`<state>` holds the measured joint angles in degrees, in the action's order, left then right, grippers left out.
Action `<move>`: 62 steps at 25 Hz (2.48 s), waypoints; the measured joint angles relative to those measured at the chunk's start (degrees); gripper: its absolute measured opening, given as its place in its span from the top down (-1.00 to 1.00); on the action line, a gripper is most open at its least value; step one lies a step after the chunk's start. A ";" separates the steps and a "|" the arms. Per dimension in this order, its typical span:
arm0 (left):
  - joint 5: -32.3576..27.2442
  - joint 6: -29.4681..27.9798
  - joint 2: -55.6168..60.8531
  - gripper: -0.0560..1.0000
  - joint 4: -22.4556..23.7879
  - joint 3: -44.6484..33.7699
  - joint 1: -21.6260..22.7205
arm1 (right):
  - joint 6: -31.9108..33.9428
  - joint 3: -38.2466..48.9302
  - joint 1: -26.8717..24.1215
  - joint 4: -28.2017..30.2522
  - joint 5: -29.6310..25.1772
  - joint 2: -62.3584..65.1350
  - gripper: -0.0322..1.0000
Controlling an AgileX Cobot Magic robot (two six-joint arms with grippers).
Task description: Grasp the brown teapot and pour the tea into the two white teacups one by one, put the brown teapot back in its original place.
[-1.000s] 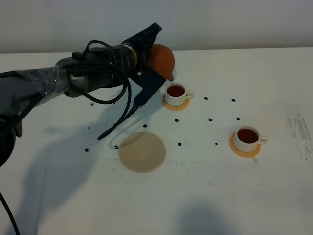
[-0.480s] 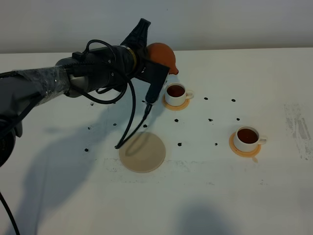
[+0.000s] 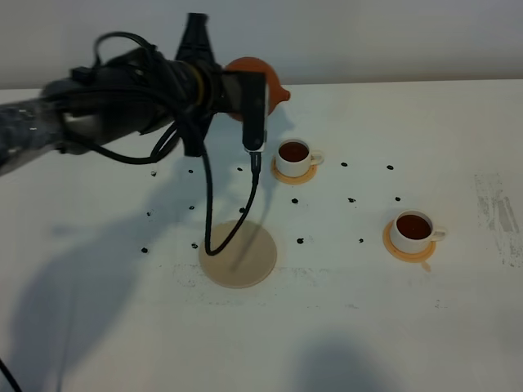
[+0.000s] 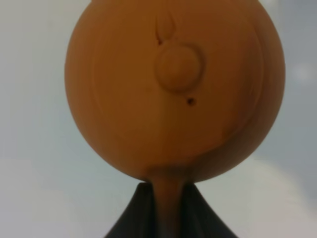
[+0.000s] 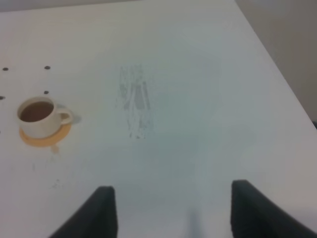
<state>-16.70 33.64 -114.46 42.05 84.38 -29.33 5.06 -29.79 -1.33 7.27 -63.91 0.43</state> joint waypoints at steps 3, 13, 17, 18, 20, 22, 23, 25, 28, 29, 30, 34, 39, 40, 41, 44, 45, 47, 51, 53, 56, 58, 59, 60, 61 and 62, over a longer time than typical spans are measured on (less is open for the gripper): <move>-3.38 -2.47 2.42 0.71 -6.86 -2.85 1.58 | 0.00 0.00 0.00 0.00 0.00 0.00 -0.03; -15.04 -17.66 3.72 0.71 -28.20 -5.03 5.11 | 0.00 0.00 0.00 0.00 0.00 0.00 -0.03; -15.19 -19.06 2.50 0.71 -33.25 -5.03 5.11 | 0.00 0.00 0.00 0.00 0.00 0.00 -0.03; -15.19 -19.99 1.89 0.71 -33.83 -5.03 5.11 | 0.00 0.00 0.00 0.00 0.00 0.00 -0.03; -15.22 -22.15 0.80 0.71 -34.30 -5.03 5.11 | 0.00 0.00 0.00 0.00 0.00 0.00 -0.03; -15.40 -23.98 -0.22 0.71 -34.44 -5.03 5.11 | 0.05 0.00 0.00 0.00 0.00 0.00 -0.03; -15.40 -24.74 -0.55 0.71 -34.58 -5.03 5.11 | 0.00 0.00 0.00 0.00 0.00 0.00 -0.03; -15.40 -25.48 -1.58 0.71 -35.08 -5.03 5.29 | 0.00 0.00 0.00 0.00 0.00 0.00 -0.03; -15.40 -25.76 -3.11 0.71 -36.03 -5.03 5.54 | 0.00 0.00 0.00 0.00 0.00 0.00 -0.03; -15.52 -25.77 -3.45 0.71 -36.17 -5.03 5.57 | 0.00 0.00 0.00 0.00 0.00 0.00 -0.03; -15.51 -25.83 -3.66 0.71 -36.24 -5.03 5.61 | 0.00 0.00 0.00 0.00 0.00 0.00 -0.03; -15.57 -26.03 -3.72 0.71 -36.28 -5.03 5.61 | 0.00 0.00 0.00 0.00 0.00 0.00 -0.03; -16.30 -26.69 -1.76 0.71 -35.93 -5.03 5.12 | 0.00 0.00 0.00 0.00 0.00 0.00 -0.03; -16.40 -26.69 -0.82 0.71 -35.57 -5.03 4.86 | 0.00 0.00 0.00 0.00 0.00 0.00 -0.03; -16.53 -26.75 0.00 0.71 -35.25 -5.03 4.47 | 0.00 0.00 0.00 0.00 0.00 0.00 -0.03; -17.25 -26.75 2.76 0.71 -34.86 -5.03 3.05 | 0.00 0.00 0.00 0.00 0.00 0.00 -0.03; -17.65 -26.81 3.48 0.71 -34.80 -5.03 2.45 | 0.00 0.00 0.00 0.00 0.00 0.00 -0.03; -18.74 -26.81 4.95 0.71 -34.79 -5.03 1.33 | 0.00 0.00 0.00 0.00 0.00 0.00 -0.03; -20.84 -26.81 6.76 0.71 -34.79 -5.03 -0.91 | 0.00 0.00 0.00 0.00 0.00 0.00 -0.03; -21.81 -26.81 7.32 0.71 -34.79 -5.03 -1.85 | 0.00 0.00 0.00 0.00 0.00 0.00 -0.03; -22.90 -26.81 8.02 0.71 -34.79 -5.03 -2.95 | 0.00 0.00 0.00 0.00 0.00 0.00 -0.03; -23.64 -26.81 8.37 0.71 -34.85 -5.03 -3.72 | 0.00 0.00 0.00 0.00 0.00 0.00 -0.03; -24.01 -26.81 8.37 0.71 -34.92 -5.03 -4.09 | 0.00 0.00 0.00 0.00 0.00 0.00 -0.03; -24.41 -26.81 8.43 0.71 -35.00 -5.03 -4.40 | 0.00 0.00 0.00 0.00 0.00 0.00 -0.03; -24.81 -26.81 8.43 0.71 -35.14 -5.03 -4.72 | 0.00 0.00 0.00 0.00 0.00 0.00 -0.03; -25.08 -26.87 8.43 0.71 -35.14 -5.10 -4.98 | 0.00 0.00 0.00 0.00 0.00 0.00 -0.03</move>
<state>-41.78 6.78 -106.03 6.91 79.27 -34.31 5.06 -29.79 -1.33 7.27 -63.91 0.43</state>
